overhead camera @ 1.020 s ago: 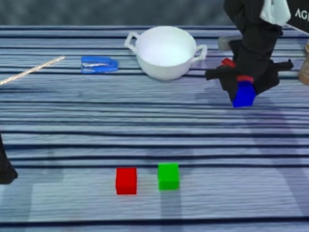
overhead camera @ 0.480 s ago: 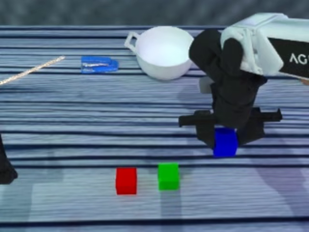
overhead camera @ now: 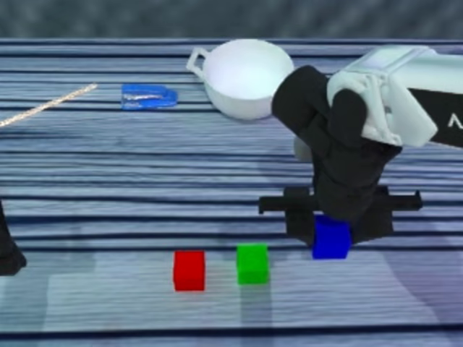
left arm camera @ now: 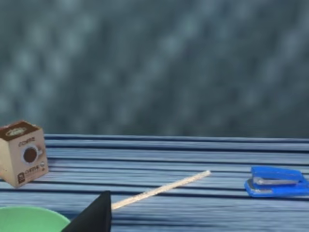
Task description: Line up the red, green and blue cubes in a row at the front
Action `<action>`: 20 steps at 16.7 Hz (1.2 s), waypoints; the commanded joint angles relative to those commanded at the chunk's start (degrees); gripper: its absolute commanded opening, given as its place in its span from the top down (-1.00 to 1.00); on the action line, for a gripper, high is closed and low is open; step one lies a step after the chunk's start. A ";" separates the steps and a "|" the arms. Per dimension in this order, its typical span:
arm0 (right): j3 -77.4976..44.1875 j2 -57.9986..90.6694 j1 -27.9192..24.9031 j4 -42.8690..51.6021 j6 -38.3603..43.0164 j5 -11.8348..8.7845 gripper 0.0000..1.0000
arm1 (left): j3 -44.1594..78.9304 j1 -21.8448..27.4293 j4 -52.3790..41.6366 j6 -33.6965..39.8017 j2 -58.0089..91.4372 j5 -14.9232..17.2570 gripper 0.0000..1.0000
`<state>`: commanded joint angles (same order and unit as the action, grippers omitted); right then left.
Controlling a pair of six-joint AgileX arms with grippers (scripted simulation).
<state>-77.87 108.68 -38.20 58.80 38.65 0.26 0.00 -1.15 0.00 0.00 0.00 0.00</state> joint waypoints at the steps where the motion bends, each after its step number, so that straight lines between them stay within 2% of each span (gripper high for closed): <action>1: 0.12 0.07 -0.01 -0.19 -0.01 0.00 1.00 | 0.00 0.00 0.00 0.00 0.00 0.00 -1.00; 9: 7.89 5.62 -0.36 -13.93 0.23 0.09 1.00 | 0.00 0.00 0.00 0.00 0.00 0.00 -1.00; 14: 8.51 6.11 -0.42 -14.89 0.25 0.11 1.00 | 0.00 0.00 0.00 0.00 0.00 0.00 -1.00; 20: 8.51 6.11 -0.42 -14.89 0.25 0.11 0.10 | 0.00 0.00 0.00 0.00 0.00 0.00 -1.00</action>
<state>-69.36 114.79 -38.62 43.91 38.90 0.37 0.00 -1.15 0.00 0.00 0.00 0.00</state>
